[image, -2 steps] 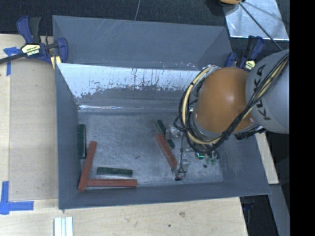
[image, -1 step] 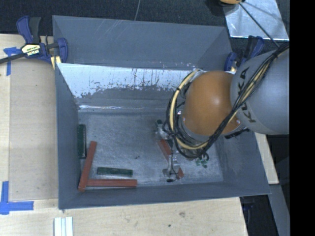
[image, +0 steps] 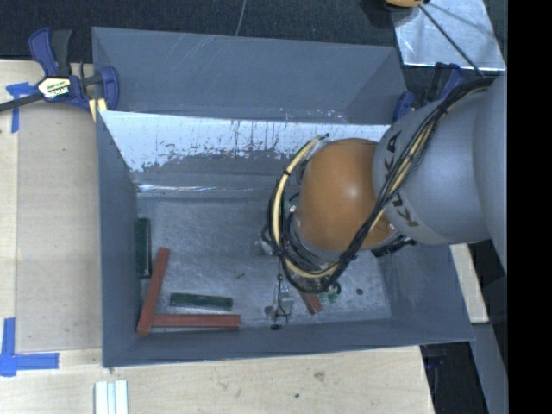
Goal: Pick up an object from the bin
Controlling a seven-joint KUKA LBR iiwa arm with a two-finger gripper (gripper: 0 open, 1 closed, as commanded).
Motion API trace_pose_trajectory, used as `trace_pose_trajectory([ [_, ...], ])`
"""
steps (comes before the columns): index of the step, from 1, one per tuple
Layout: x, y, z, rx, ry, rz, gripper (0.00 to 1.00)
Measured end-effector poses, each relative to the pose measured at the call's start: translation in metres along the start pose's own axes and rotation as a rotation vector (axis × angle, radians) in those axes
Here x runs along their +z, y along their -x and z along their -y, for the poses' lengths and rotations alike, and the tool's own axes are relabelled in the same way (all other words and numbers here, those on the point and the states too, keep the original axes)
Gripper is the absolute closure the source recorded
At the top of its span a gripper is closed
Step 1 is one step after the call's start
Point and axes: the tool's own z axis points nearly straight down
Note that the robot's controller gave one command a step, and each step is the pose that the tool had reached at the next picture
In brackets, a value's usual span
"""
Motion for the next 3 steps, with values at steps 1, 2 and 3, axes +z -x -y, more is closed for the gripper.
trace_pose_trajectory([
  [1,-0.003,0.015,0.054,-0.034,0.000,0.003,0.00],
  [2,0.025,0.015,0.065,-0.045,-0.005,0.003,0.00],
  [3,0.041,0.040,0.154,-0.103,-0.003,0.009,1.00],
])
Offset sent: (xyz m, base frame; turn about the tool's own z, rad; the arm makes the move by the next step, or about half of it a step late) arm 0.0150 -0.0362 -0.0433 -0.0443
